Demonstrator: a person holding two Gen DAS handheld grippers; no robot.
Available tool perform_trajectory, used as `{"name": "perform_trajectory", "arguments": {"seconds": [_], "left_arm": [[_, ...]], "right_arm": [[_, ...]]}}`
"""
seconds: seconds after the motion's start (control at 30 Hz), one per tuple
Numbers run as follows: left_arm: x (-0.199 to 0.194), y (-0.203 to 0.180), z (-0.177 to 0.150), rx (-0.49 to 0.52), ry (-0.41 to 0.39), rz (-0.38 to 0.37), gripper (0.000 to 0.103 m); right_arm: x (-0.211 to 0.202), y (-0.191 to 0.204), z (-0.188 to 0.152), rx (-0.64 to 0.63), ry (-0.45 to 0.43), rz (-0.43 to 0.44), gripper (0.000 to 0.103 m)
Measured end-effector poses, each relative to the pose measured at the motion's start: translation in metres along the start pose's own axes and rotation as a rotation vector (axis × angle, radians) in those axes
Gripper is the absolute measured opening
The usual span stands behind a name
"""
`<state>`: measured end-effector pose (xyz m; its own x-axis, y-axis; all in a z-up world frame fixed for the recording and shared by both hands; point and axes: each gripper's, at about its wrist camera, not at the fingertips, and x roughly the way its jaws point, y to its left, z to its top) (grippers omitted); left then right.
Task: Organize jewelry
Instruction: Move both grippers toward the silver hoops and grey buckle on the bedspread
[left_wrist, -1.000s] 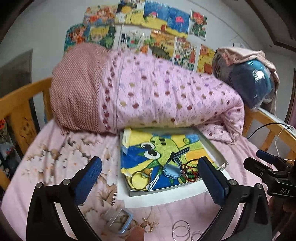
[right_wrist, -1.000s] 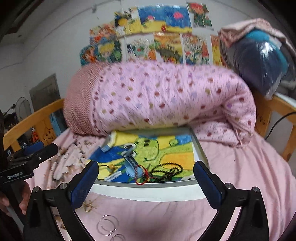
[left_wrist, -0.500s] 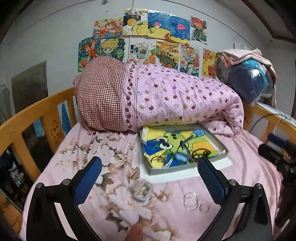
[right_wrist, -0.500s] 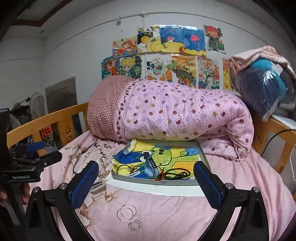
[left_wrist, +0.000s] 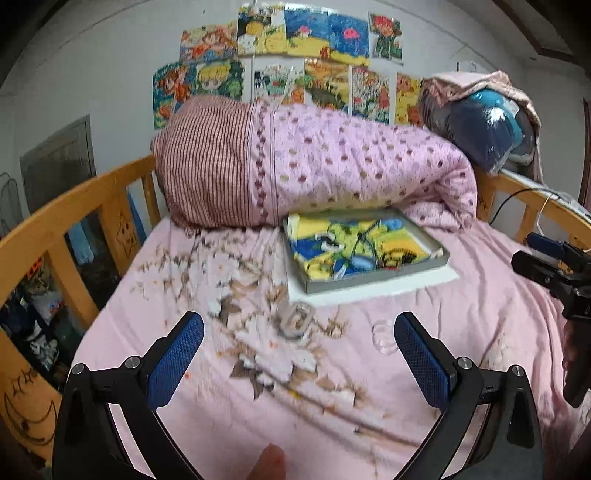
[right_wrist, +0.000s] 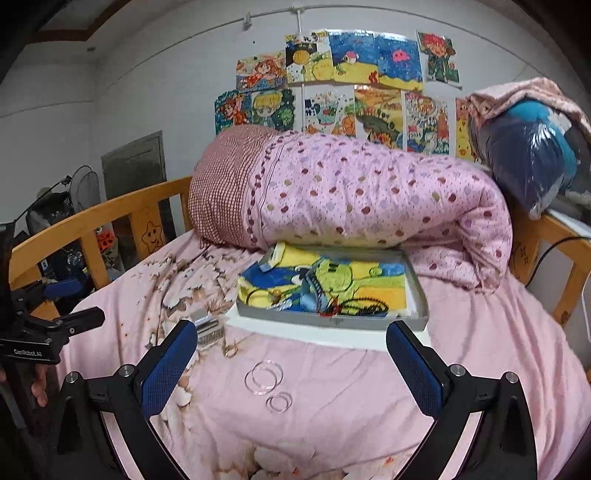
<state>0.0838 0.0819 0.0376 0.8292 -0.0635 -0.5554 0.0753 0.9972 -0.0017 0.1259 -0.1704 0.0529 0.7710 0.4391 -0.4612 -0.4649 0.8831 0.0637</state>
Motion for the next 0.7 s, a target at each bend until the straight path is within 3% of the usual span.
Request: {"name": "perform_trajectory", "arguments": {"seconds": [0.33, 0.7], "left_arm": [[0.023, -0.009, -0.019, 0.047, 0.155, -0.016, 0.101], [0.051, 0.001, -0.030, 0.003, 0.296, -0.027, 0.101]], "right_arm": [[0.020, -0.002, -0.030, 0.044, 0.115, 0.005, 0.103], [0.056, -0.001, -0.063, 0.081, 0.258, -0.031, 0.103]]}}
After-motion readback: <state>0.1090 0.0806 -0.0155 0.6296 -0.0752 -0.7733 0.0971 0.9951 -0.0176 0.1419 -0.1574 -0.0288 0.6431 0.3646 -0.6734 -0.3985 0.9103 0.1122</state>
